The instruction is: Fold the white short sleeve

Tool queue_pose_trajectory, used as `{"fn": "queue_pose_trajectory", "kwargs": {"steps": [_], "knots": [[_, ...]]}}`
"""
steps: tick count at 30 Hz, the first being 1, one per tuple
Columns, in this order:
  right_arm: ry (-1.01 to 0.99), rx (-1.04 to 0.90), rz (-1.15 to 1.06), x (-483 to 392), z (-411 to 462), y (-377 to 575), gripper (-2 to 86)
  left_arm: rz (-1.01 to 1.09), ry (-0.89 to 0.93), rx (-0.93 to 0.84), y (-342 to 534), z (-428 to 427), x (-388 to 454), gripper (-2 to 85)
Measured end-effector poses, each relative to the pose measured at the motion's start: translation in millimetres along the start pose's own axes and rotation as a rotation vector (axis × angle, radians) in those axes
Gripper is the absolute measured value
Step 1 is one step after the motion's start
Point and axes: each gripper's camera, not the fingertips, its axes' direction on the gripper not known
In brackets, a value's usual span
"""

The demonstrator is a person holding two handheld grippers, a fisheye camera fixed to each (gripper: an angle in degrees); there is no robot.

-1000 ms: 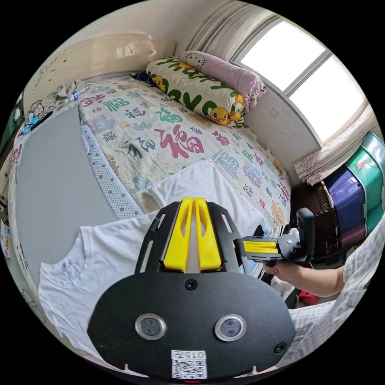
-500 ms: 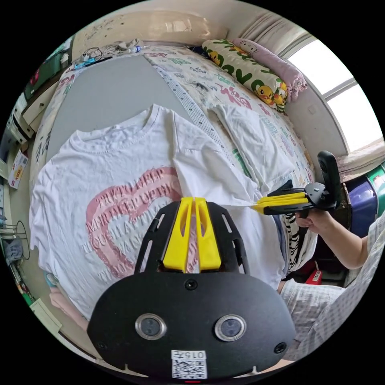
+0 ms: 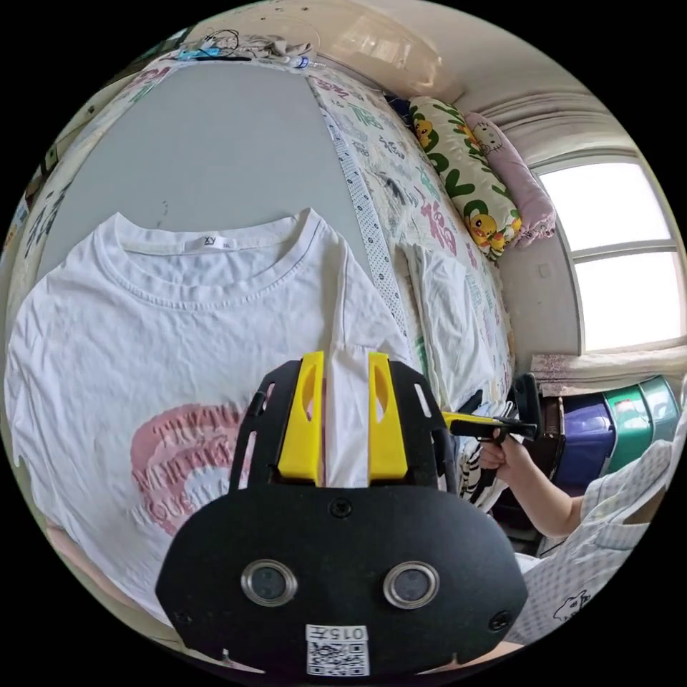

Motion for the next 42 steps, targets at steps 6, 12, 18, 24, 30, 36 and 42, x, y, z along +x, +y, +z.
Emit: {"fn": "queue_pose_trajectory", "kwargs": {"steps": [6, 12, 18, 24, 30, 36, 42], "knots": [[-0.098, 0.073, 0.110, 20.3, -7.5, -31.2, 4.3, 0.010, -0.026, -0.088, -59.3, 47.3, 6.5, 2.4], [-0.086, 0.122, 0.115, 30.6, -10.3, -49.1, 1.1, 0.059, -0.074, -0.113, -99.6, 64.7, 12.4, -0.4], [-0.082, 0.126, 0.089, 46.7, 10.3, -59.5, 3.9, 0.082, -0.073, -0.143, -116.8, 79.7, 9.4, 2.4], [0.076, 0.135, -0.164, 24.9, 25.7, -42.8, 7.5, 0.075, -0.078, -0.110, -75.1, 55.7, 0.7, 7.0], [0.291, 0.061, -0.560, -7.8, 94.6, -26.8, 8.2, 0.025, -0.077, -0.224, -13.1, 74.9, -16.6, 7.3], [0.476, -0.077, -0.685, 13.2, 178.5, -41.3, 6.6, -0.003, -0.060, -0.215, 6.6, 96.7, -35.1, 3.7], [0.508, -0.103, -0.666, 48.3, 210.8, -62.0, 0.3, 0.007, -0.018, -0.207, 16.3, 108.5, -49.8, -0.4]]}}
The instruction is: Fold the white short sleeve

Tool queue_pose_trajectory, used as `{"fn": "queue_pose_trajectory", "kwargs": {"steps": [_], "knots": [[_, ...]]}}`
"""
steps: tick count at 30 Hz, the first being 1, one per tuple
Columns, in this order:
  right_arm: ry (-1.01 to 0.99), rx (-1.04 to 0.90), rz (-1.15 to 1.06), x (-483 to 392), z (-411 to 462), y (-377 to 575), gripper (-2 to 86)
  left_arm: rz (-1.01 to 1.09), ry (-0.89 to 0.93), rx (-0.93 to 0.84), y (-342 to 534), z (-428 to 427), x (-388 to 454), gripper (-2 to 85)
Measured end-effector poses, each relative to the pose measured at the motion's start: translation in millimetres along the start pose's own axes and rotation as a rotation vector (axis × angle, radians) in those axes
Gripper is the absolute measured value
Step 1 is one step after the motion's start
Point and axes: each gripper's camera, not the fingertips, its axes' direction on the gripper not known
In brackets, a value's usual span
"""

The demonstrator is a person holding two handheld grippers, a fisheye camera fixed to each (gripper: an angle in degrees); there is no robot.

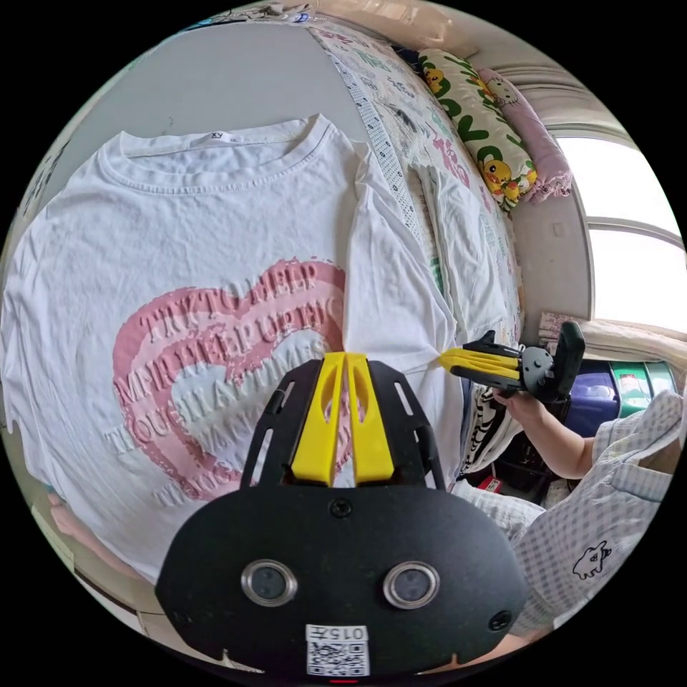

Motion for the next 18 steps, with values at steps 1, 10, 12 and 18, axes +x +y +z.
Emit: {"fn": "queue_pose_trajectory", "kwargs": {"steps": [1, 10, 12, 18], "knots": [[-0.016, 0.015, -0.012, 3.3, 4.9, 0.6, 0.1, -0.001, 0.006, 0.010, 4.0, 0.3, -2.6, -0.5], [-0.077, -0.035, -0.016, 43.1, 80.8, -17.8, 1.9, -0.022, -0.011, -0.007, 36.1, 35.0, -27.2, 0.1], [-0.100, -0.024, -0.011, 55.7, 88.8, -22.2, 3.6, -0.023, -0.020, 0.004, 41.7, 39.7, -30.9, 1.1], [-0.151, 0.147, 0.136, 125.1, 92.8, -37.8, 2.3, 0.010, -0.064, 0.098, 50.8, 34.8, -23.9, 3.9]]}}
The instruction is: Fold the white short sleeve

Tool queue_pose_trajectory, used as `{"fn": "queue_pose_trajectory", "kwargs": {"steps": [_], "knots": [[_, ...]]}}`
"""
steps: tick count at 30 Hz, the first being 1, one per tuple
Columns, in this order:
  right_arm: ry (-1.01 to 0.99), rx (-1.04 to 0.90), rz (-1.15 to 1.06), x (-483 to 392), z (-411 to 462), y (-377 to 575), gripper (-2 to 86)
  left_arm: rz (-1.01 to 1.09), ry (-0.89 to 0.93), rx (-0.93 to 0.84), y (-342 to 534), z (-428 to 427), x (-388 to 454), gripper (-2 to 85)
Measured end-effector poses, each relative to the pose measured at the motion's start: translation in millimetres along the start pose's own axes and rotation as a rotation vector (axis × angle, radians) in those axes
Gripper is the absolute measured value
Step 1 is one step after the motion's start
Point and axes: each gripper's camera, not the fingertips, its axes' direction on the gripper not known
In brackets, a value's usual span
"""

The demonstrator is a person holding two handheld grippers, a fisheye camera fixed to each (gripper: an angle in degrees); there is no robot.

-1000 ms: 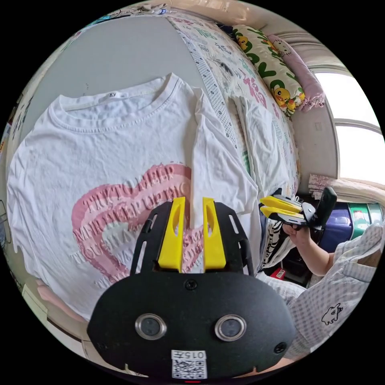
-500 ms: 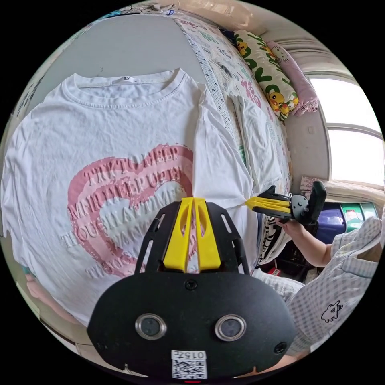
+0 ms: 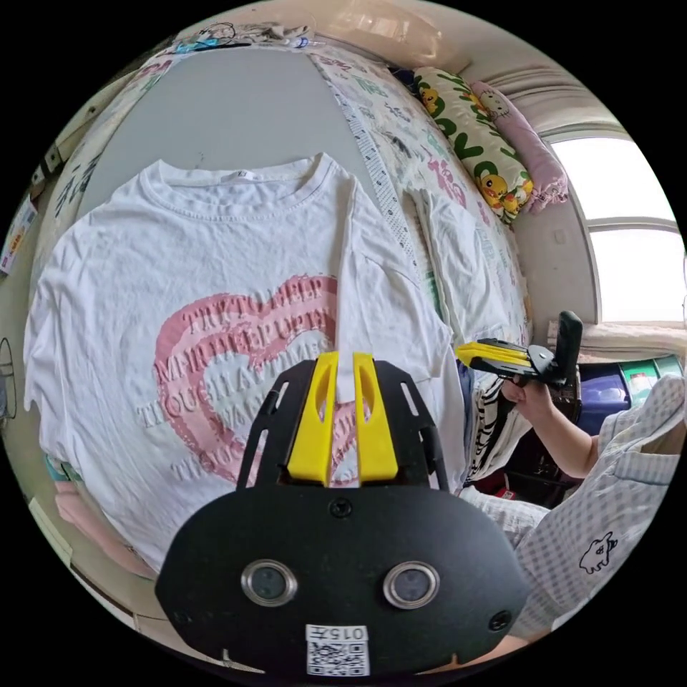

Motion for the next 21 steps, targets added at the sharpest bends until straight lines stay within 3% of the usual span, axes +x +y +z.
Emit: {"fn": "queue_pose_trajectory", "kwargs": {"steps": [4, 10, 18, 21], "knots": [[0.020, -0.005, 0.034, 35.5, 43.3, -37.1, 0.9, 0.089, 0.002, -0.061, 0.0, 36.5, 19.4, 4.5], [0.110, -0.065, 0.077, 78.5, 116.9, -78.1, -0.4, 0.035, -0.107, -0.111, 37.2, 88.2, -5.2, 1.2], [0.174, -0.073, 0.113, 121.5, 173.3, -110.4, -0.6, 0.054, -0.088, -0.053, 89.8, 123.1, -37.4, -0.7], [0.206, 0.030, 0.104, 113.2, 167.8, -106.2, -0.2, 0.029, -0.013, 0.031, 116.7, 127.0, -50.6, -0.6]]}}
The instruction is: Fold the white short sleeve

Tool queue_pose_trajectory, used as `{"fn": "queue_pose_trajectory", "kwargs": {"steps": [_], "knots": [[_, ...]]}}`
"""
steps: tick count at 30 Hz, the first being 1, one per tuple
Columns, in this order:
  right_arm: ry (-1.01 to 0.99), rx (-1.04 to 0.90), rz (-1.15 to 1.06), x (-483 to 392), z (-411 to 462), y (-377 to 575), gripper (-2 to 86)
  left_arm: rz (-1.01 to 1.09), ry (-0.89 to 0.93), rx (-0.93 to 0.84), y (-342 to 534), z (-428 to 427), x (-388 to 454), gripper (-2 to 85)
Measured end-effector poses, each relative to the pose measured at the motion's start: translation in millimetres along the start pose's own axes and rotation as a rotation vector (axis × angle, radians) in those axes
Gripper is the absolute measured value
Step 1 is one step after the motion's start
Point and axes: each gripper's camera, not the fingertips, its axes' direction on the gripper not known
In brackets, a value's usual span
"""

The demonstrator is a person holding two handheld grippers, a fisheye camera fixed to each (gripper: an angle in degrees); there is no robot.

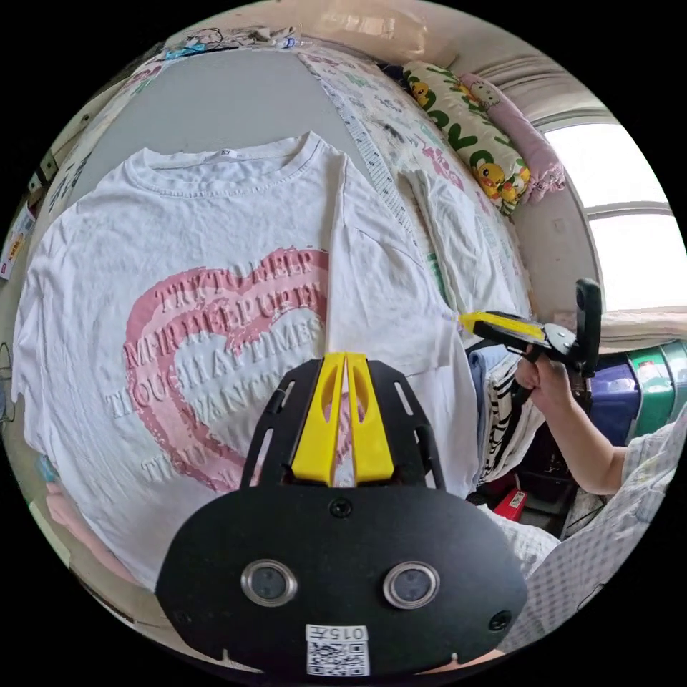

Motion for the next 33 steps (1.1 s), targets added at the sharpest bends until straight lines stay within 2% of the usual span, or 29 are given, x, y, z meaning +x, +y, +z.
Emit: {"fn": "queue_pose_trajectory", "kwargs": {"steps": [3, 4, 5, 6, 7, 10, 12, 15, 17, 20, 26, 29, 33], "knots": [[0.033, 0.190, -0.030, -25.3, -24.0, 18.3, 0.3, -0.027, 0.082, 0.203, 47.2, -24.8, -12.2, -0.5], [0.094, 0.328, -0.078, -47.1, -39.3, 30.1, 0.8, -0.032, 0.064, 0.299, 71.9, -41.1, -16.6, -0.3], [0.178, 0.487, -0.150, -75.9, -53.1, 43.3, 1.5, -0.027, 0.011, 0.408, 100.3, -61.5, -20.0, 0.1], [0.226, 0.562, -0.184, -91.4, -57.1, 48.8, 2.0, -0.020, -0.033, 0.468, 116.0, -73.1, -20.7, 0.5], [0.309, 0.688, -0.244, -121.7, -58.7, 55.1, 3.3, 0.004, -0.150, 0.594, 149.2, -96.0, -21.1, 1.5], [0.357, 0.830, -0.323, -183.9, -37.6, 39.1, 5.9, 0.071, -0.468, 0.847, 226.6, -131.8, -33.2, 4.0], [0.251, 0.795, -0.374, -209.2, -13.4, 8.2, 6.0, 0.020, -0.514, 0.912, 260.2, -138.7, -63.0, 4.8], [0.042, 0.567, -0.463, -248.4, 36.1, -73.9, 5.8, -0.107, -0.273, 0.772, 282.0, -132.1, -151.3, 7.3], [-0.082, 0.394, -0.549, -281.5, 80.6, -148.2, 6.2, -0.313, -0.080, 0.643, 294.2, -111.9, -231.7, 8.4], [-0.185, 0.194, -0.609, -318.5, 145.5, -244.9, 6.9, -0.505, 0.032, 0.705, 321.6, -82.5, -308.8, 8.9], [-0.194, -0.148, -0.700, -391.5, 292.7, -396.4, 8.8, -0.623, 0.078, 0.671, 322.8, -22.3, -395.8, 11.5], [-0.088, -0.284, -0.777, -417.7, 362.4, -440.9, 10.8, -0.653, 0.132, 0.663, 321.4, 3.2, -421.2, 11.3], [0.003, -0.372, -0.841, -438.4, 407.8, -469.9, 11.3, -0.655, 0.209, 0.662, 319.6, 26.3, -440.7, 8.9]]}}
